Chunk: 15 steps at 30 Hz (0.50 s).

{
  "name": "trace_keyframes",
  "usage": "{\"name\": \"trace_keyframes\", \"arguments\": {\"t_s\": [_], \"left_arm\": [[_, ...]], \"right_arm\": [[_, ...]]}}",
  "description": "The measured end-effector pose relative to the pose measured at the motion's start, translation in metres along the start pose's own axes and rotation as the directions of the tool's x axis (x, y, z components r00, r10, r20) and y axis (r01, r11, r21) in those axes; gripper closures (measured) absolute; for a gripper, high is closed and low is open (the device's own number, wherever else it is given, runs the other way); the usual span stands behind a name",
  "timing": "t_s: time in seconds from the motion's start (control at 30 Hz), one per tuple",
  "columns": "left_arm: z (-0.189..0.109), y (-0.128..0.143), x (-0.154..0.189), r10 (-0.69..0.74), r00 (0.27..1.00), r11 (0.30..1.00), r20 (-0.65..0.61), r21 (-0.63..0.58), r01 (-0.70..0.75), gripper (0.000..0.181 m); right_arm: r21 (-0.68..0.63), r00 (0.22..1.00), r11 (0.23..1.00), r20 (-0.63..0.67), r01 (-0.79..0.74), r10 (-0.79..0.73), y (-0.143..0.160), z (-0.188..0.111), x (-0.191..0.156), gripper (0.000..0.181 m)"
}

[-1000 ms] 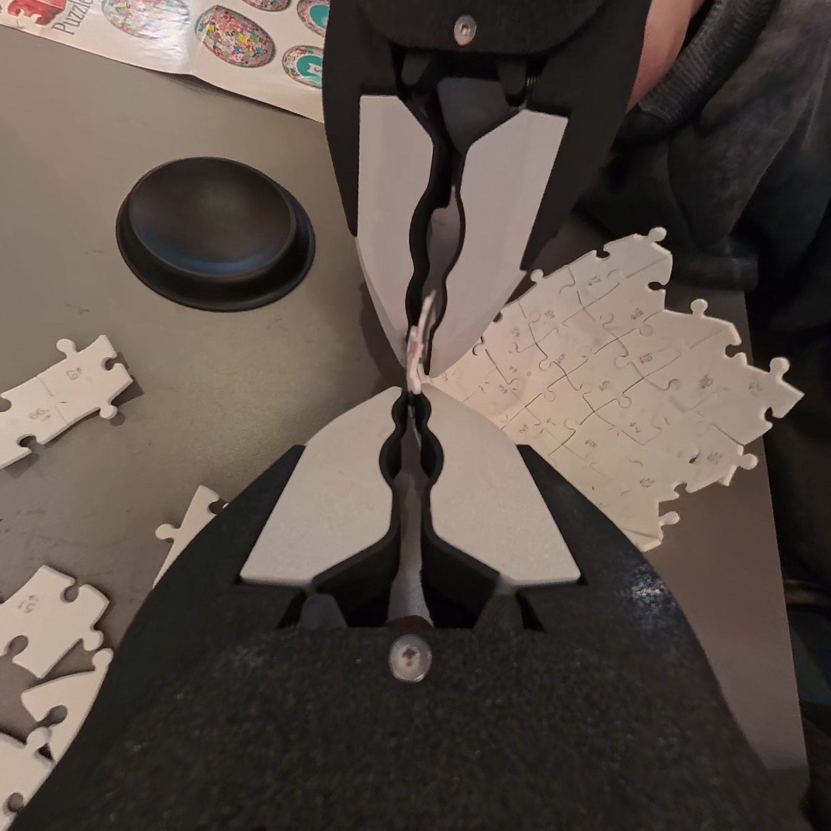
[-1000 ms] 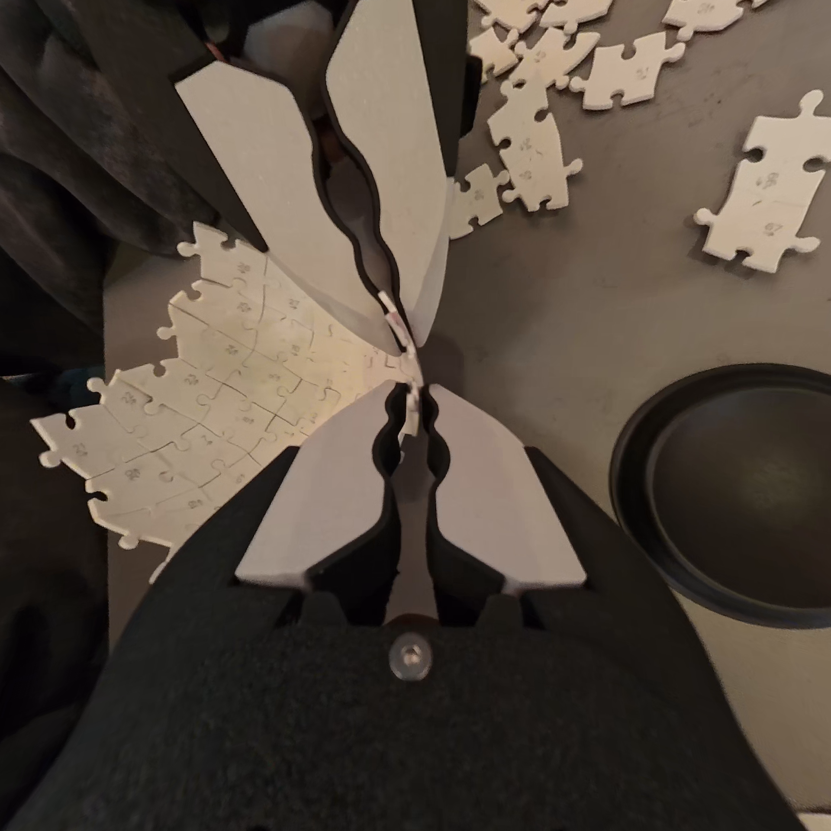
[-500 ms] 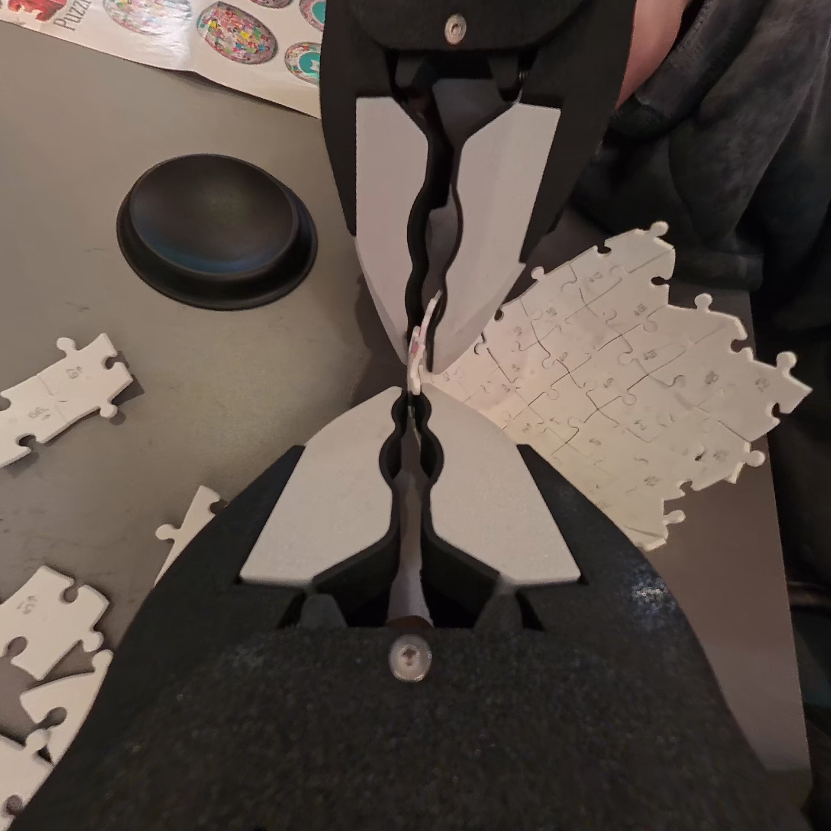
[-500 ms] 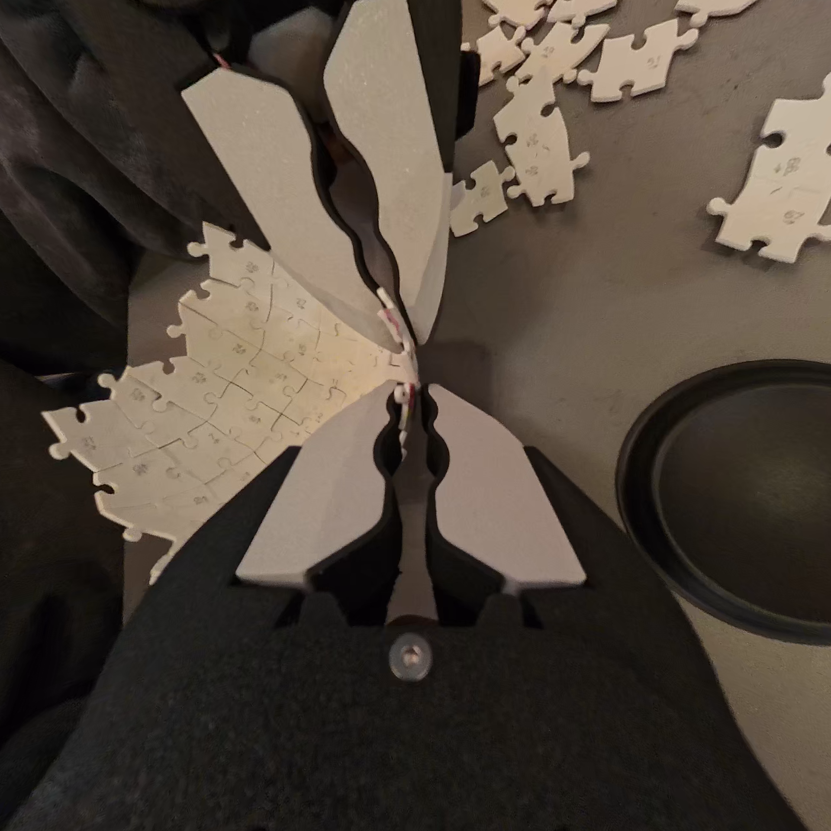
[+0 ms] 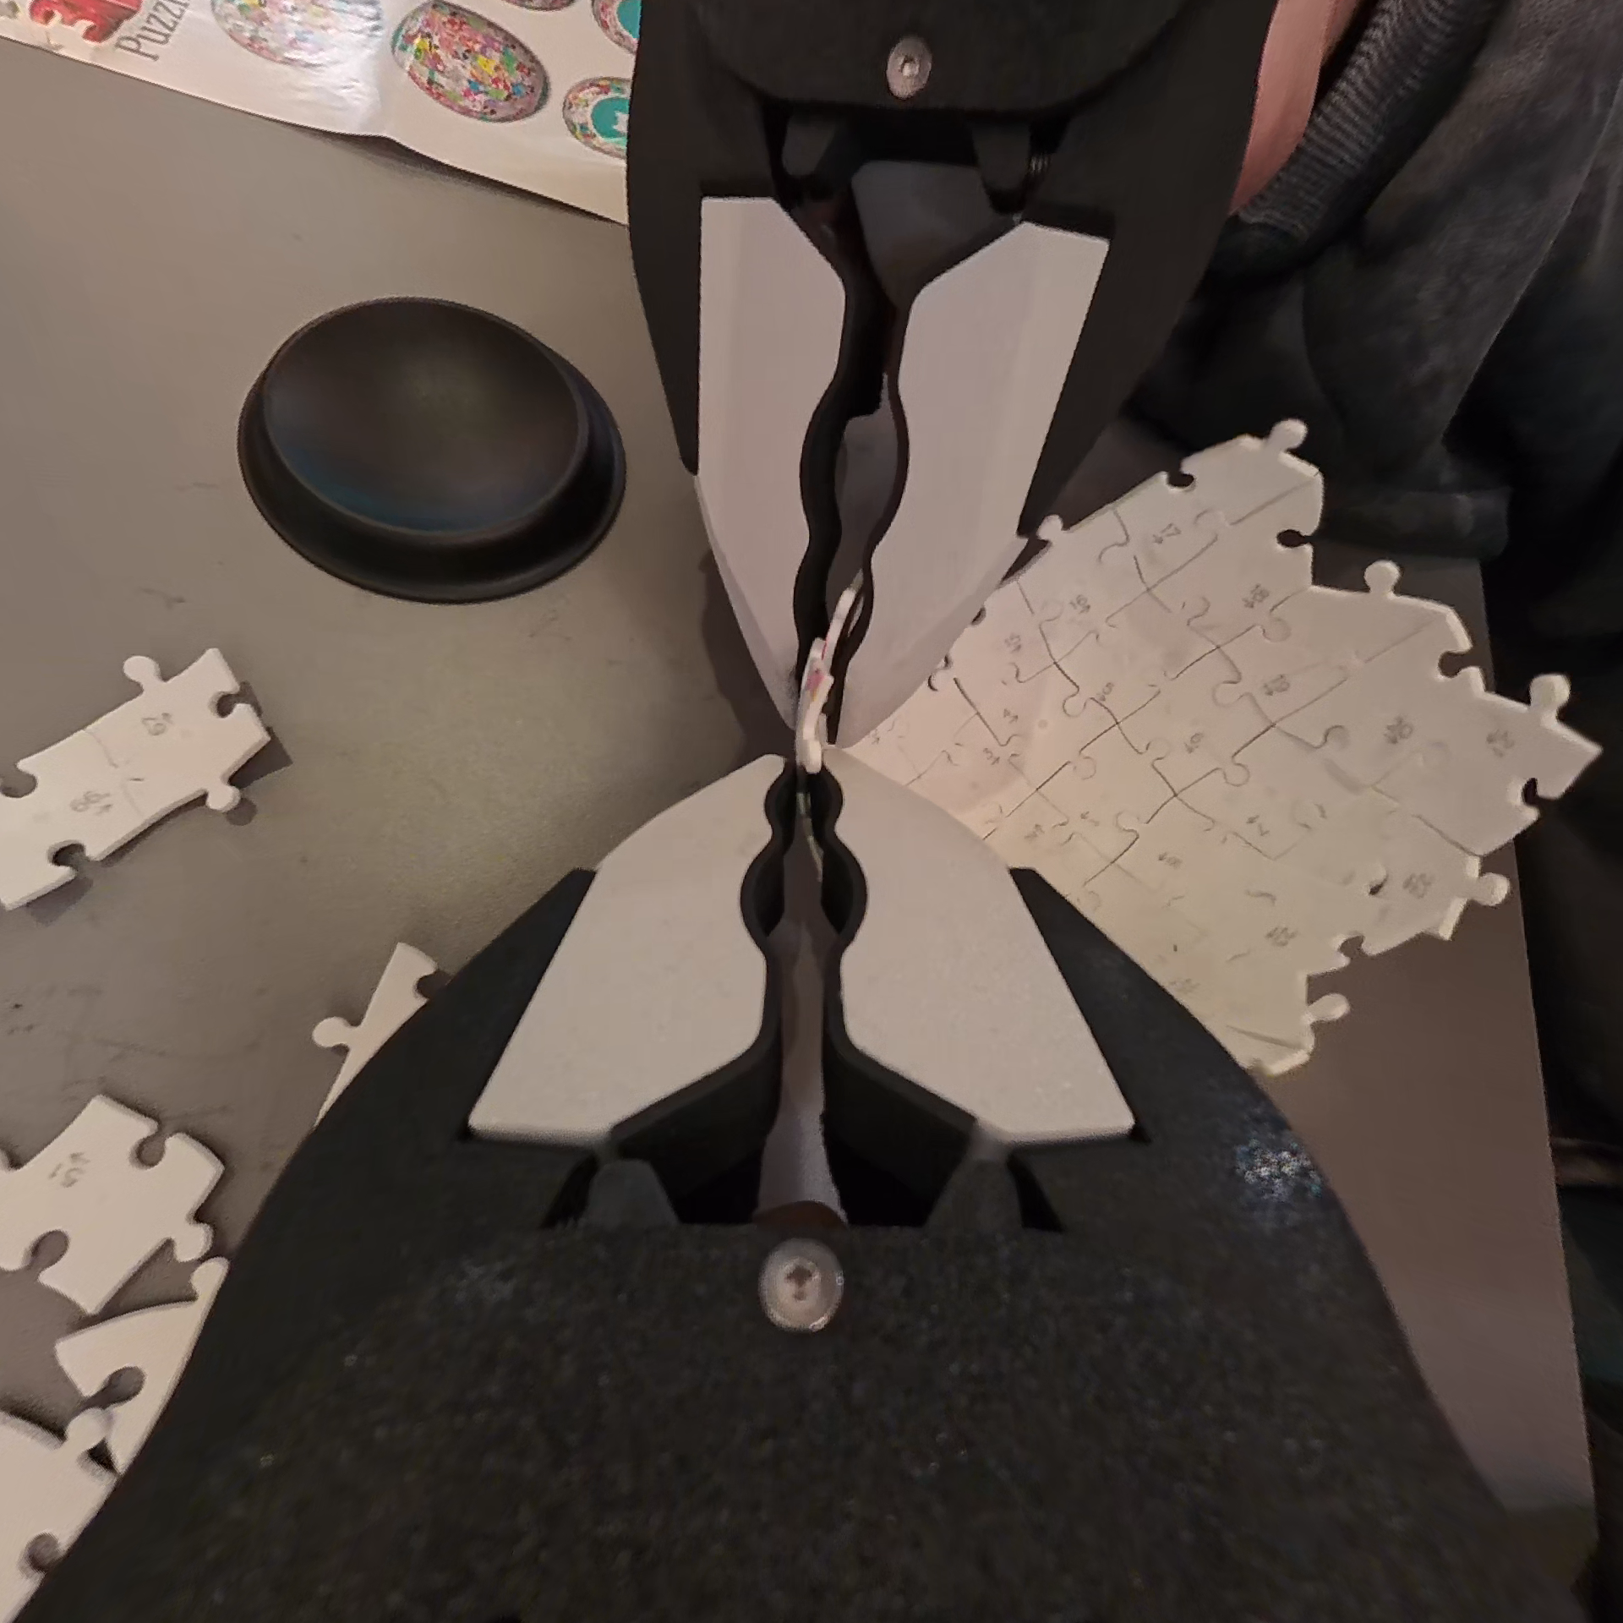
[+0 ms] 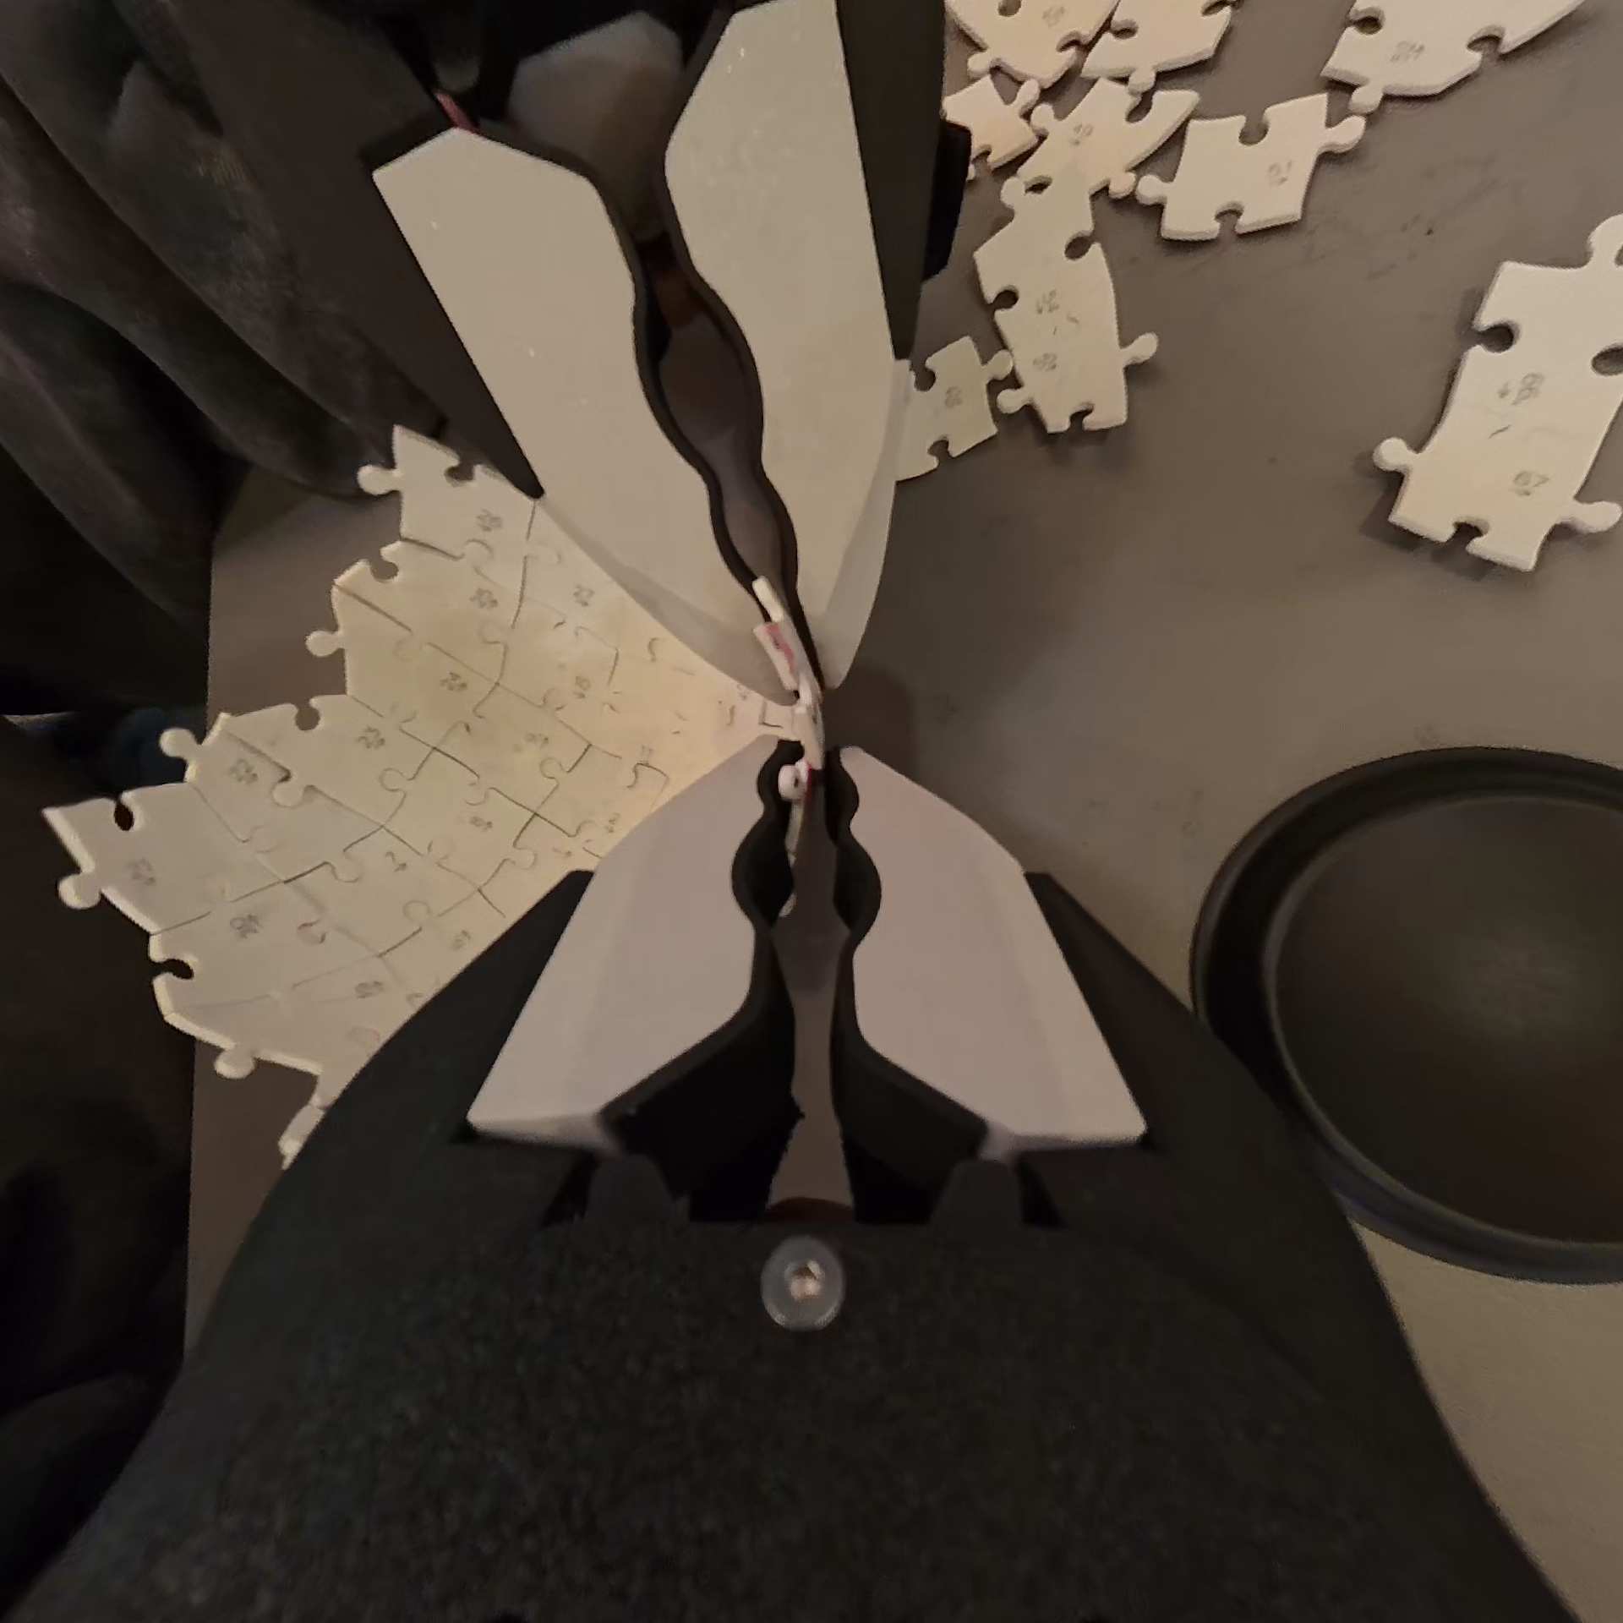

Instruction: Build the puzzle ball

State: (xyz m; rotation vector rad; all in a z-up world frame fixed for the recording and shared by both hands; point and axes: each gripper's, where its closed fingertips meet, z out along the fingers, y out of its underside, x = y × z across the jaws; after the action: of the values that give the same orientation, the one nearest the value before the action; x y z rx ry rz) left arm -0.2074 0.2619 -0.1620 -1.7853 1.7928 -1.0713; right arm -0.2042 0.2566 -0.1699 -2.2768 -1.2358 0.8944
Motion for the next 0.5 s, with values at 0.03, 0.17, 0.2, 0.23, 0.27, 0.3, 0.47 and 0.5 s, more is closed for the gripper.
{"name": "trace_keyframes", "arguments": {"t_s": [0.03, 0.17, 0.2, 0.23, 0.27, 0.3, 0.47, 0.5], "left_arm": [[0.0, 0.0, 0.0, 0.0, 1.0, 1.0, 0.001, -0.002, 0.0, 0.179], [-0.001, 0.0, -0.003, -0.004, 1.0, 1.0, 0.016, 0.005, 0.003, 0.179], [-0.002, -0.001, -0.002, -0.007, 1.0, 1.0, 0.006, 0.009, 0.007, 0.179], [-0.003, -0.001, -0.002, -0.008, 1.0, 1.0, 0.001, 0.012, 0.008, 0.179], [-0.002, -0.001, -0.002, -0.006, 1.0, 1.0, 0.007, 0.008, 0.006, 0.179], [-0.002, 0.0, -0.003, -0.003, 1.0, 1.0, 0.013, 0.003, 0.003, 0.179], [-0.002, 0.0, -0.003, -0.005, 1.0, 1.0, 0.011, 0.0, 0.005, 0.179], [-0.002, 0.0, -0.003, -0.005, 1.0, 1.0, 0.011, 0.0, 0.005, 0.179]], "right_arm": [[-0.001, 1.0, 1.0, -0.001, 0.001, -0.001, 0.0, 0.0, 0.0, 0.176], [0.016, 0.999, 1.0, -0.032, 0.024, -0.023, -0.002, 0.001, 0.005, 0.176], [0.026, 0.998, 0.999, -0.038, 0.045, -0.044, -0.004, 0.0, 0.004, 0.175], [0.026, 0.998, 0.999, -0.033, 0.048, -0.047, -0.003, -0.001, 0.002, 0.175], [0.018, 0.999, 0.999, -0.026, 0.04, -0.039, -0.002, -0.003, 0.001, 0.171], [0.022, 0.999, 0.999, -0.013, 0.03, -0.029, -0.001, -0.006, 0.0, 0.161], [0.038, 0.999, 0.998, -0.032, 0.04, -0.039, -0.003, -0.013, 0.001, 0.16], [0.031, 0.998, 0.998, -0.049, 0.046, -0.045, -0.003, -0.012, 0.002, 0.16]]}}
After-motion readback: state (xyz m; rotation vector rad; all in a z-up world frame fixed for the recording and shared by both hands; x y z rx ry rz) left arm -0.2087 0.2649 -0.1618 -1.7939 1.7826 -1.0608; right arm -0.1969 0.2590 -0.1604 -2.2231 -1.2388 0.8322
